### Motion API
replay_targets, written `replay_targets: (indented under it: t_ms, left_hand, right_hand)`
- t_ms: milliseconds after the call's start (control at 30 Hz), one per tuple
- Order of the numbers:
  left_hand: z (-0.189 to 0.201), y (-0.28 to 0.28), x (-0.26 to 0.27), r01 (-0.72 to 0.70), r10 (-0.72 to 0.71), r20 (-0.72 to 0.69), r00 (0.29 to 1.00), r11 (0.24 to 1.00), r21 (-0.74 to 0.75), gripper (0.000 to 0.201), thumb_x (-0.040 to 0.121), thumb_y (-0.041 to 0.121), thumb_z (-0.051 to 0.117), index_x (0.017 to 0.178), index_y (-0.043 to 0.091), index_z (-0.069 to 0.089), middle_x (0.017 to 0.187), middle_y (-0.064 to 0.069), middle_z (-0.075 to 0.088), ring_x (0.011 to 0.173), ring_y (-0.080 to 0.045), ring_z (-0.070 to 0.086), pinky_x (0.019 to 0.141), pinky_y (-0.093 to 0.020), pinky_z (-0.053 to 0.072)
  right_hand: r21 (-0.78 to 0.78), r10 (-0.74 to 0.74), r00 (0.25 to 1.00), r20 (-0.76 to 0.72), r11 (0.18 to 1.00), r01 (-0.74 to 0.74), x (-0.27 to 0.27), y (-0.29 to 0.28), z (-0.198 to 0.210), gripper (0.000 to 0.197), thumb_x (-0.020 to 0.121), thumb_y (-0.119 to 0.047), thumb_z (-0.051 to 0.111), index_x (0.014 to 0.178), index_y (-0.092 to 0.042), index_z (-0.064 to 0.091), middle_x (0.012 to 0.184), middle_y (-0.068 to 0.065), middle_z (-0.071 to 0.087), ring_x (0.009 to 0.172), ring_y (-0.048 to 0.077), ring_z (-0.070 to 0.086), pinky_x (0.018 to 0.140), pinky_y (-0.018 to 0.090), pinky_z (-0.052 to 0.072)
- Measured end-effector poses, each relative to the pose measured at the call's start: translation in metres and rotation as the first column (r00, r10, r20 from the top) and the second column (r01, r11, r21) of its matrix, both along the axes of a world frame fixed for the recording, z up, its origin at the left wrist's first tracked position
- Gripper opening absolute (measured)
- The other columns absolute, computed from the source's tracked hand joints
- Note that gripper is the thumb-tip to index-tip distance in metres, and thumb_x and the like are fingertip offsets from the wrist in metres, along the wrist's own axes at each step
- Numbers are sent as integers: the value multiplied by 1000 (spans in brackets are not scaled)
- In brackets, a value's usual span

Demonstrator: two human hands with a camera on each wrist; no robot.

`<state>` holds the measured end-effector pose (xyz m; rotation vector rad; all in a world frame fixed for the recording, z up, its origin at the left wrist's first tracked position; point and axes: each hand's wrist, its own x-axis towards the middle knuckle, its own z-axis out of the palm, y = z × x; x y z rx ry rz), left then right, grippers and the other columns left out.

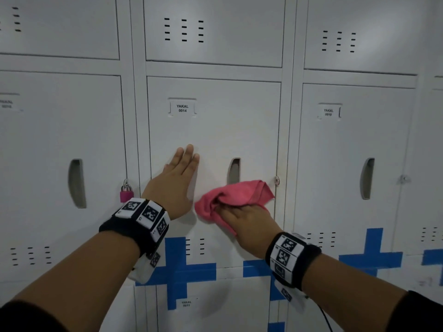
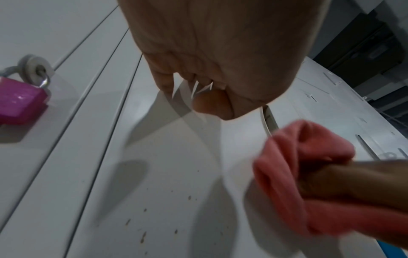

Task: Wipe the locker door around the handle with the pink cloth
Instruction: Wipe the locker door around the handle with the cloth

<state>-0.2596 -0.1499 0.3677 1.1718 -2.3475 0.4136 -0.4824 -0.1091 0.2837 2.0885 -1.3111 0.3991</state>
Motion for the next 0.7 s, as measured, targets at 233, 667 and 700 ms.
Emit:
replay_targets:
  t_ms: [233,667,700]
  left_hand:
    - [-2,-4,0,-13,13,-16,1000,1000,-8,96,76,0,41,150,23,-16,154,7,-33,142,-12,-27,122,-37,6]
    - [-1,-2,-1,-28,28,-14,1000,1000,-7,98,75,1,44,150,23,-15,155,6,-31,143,-12,-25,121,-38,12]
    - [-1,-2,-1,-27,27,-14,1000,1000,-5,98,75,2,44,150,23,-15,156,7,-30,143,-12,-25,121,-38,13]
  right_hand:
    - [16,-83,996,35,996,82,-47,17,-26,47,95,-27,30,139,-23,45,120,-3,67,91,18,66,82,38,54]
    - [-265,195,827,527,963,-58,-1,-13,75,42,88,-15,42,129,-13,47,99,6,65,80,20,62,68,35,54]
    - [-262,186,848,496,963,-58,2,-13,78,45,87,-15,44,132,-12,46,100,7,66,79,22,63,68,34,53]
